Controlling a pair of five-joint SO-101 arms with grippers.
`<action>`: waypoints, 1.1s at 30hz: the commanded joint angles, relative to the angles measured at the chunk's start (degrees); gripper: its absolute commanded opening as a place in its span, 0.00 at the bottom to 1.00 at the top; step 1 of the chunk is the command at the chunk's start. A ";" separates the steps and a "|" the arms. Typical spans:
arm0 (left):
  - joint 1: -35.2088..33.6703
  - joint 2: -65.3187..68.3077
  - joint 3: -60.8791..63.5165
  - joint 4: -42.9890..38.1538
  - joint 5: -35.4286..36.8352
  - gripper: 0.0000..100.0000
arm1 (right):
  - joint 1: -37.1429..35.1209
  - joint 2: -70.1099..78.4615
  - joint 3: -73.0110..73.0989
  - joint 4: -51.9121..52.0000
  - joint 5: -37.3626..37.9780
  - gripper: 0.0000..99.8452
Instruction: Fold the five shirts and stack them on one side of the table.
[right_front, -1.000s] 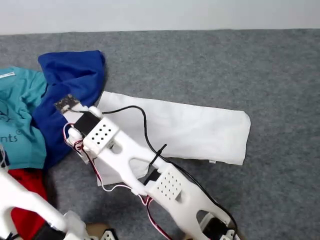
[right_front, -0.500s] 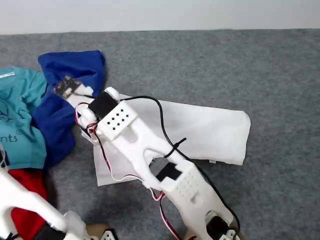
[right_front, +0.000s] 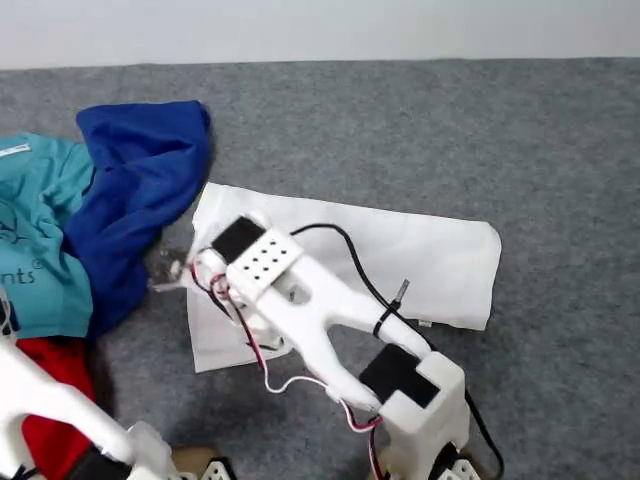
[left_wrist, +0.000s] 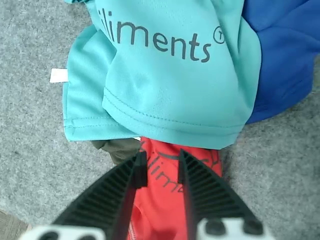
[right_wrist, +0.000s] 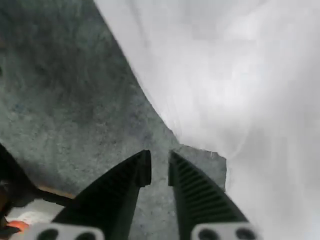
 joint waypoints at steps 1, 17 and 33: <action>0.44 -2.11 -0.22 0.00 -0.09 0.11 | 0.84 -5.23 3.34 -4.53 3.43 0.19; 0.44 -2.11 -0.22 0.00 -0.09 0.11 | -6.90 -1.19 3.60 -9.01 7.03 0.21; 0.44 -2.11 -0.22 0.00 -0.26 0.11 | -8.13 11.56 2.37 -13.58 6.68 0.21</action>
